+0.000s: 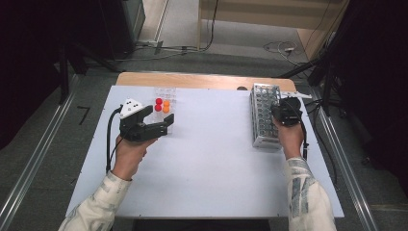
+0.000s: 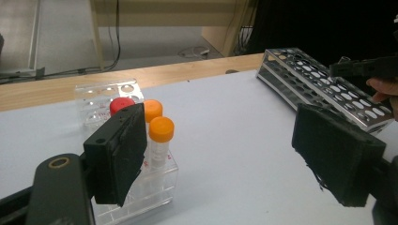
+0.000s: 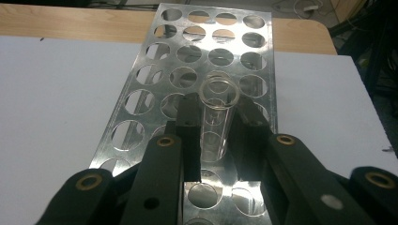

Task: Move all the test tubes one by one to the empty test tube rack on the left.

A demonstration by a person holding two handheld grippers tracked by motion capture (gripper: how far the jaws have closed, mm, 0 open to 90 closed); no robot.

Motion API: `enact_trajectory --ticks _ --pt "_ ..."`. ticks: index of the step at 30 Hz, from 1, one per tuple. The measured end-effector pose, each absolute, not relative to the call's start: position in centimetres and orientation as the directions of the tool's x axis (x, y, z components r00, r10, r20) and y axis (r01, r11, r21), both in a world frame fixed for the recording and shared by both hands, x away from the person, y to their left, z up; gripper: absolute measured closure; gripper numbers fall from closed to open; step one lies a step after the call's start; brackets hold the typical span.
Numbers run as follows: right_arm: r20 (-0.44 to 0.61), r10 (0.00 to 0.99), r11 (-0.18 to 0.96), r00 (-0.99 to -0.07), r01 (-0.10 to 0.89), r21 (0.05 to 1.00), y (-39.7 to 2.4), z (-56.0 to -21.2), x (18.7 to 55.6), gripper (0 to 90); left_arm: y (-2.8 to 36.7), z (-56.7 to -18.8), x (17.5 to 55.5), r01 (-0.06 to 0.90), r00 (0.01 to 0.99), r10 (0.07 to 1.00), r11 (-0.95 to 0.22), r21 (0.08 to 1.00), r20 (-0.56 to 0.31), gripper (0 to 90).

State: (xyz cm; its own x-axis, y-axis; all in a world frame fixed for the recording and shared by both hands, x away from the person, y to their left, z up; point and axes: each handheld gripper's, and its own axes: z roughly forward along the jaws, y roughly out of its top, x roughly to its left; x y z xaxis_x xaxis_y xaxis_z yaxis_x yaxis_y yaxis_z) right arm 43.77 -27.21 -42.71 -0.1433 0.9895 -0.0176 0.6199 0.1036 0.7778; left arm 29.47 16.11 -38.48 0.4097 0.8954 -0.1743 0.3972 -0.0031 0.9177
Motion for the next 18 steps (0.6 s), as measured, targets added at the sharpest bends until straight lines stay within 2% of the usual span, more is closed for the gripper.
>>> enact_trajectory --ticks 6,13,18 --pt "-0.019 0.988 0.104 -0.15 0.581 0.807 -27.4 -41.6 43.1 73.0 16.1 -38.5 29.4 0.397 0.407 0.896 -0.001 0.918 -0.175 18.8" --pt "-0.03 0.984 0.114 -0.174 0.493 0.863 -27.6 -38.5 41.4 73.1 15.9 -38.3 29.2 0.391 0.419 0.891 -0.006 0.92 -0.172 18.8" --pt "-0.028 0.97 0.132 -0.242 0.422 0.897 -27.2 -36.2 39.0 73.1 15.2 -38.0 28.8 0.382 0.442 0.881 -0.014 0.924 -0.169 18.8"
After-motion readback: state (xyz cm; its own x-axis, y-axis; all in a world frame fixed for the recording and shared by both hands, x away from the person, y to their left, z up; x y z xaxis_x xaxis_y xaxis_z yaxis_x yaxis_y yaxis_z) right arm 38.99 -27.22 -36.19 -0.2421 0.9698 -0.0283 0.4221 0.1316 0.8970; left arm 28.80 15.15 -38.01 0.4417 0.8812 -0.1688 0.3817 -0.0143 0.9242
